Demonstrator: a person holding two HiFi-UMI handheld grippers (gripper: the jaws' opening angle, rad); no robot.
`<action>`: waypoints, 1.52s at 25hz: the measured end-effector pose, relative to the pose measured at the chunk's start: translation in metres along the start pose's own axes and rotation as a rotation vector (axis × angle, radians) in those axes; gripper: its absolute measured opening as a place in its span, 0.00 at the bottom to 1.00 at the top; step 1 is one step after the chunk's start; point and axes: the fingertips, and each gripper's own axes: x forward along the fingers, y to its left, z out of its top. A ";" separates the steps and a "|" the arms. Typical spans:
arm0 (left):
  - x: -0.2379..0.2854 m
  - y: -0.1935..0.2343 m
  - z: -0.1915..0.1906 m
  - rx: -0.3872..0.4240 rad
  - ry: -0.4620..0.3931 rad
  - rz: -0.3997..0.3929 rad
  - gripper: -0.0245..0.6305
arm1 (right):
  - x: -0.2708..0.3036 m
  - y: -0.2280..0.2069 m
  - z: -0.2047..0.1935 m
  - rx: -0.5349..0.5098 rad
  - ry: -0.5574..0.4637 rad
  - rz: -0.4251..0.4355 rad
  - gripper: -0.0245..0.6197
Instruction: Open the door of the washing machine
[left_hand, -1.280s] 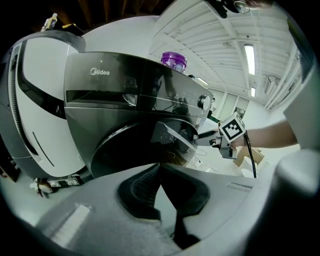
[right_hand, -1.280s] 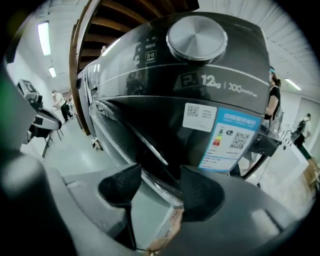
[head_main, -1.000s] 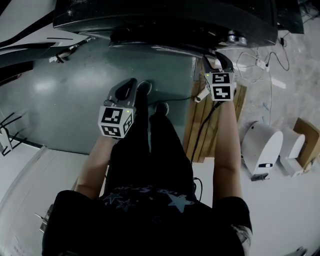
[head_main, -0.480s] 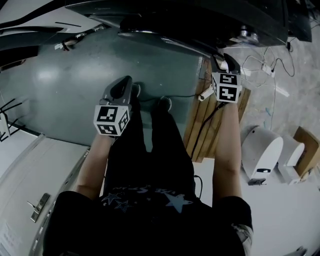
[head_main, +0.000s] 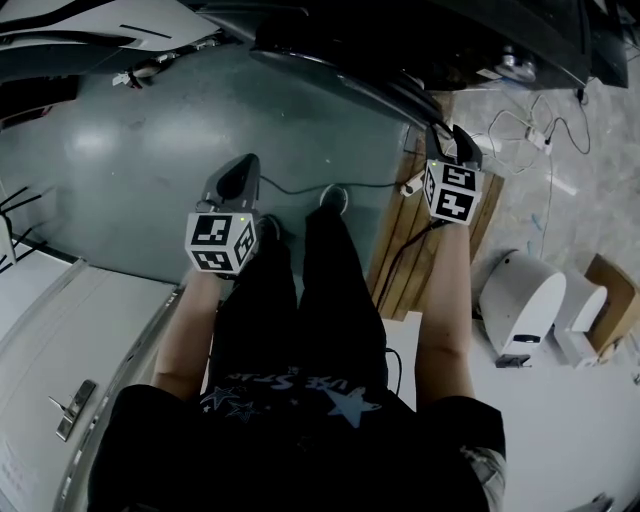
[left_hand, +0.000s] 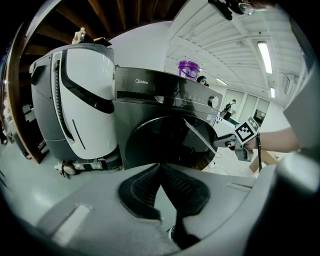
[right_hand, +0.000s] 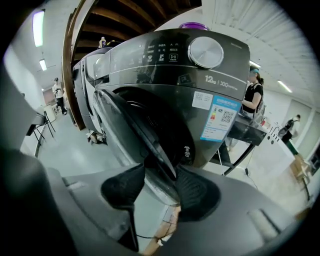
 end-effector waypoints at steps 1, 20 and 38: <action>-0.004 0.001 -0.005 -0.002 0.001 -0.004 0.05 | -0.003 0.004 -0.004 0.007 0.001 -0.006 0.34; -0.085 0.048 -0.079 -0.012 -0.023 -0.036 0.05 | -0.074 0.122 -0.073 0.071 0.066 0.006 0.26; -0.161 0.104 -0.134 -0.045 -0.040 0.023 0.05 | -0.107 0.261 -0.099 -0.034 0.069 0.118 0.17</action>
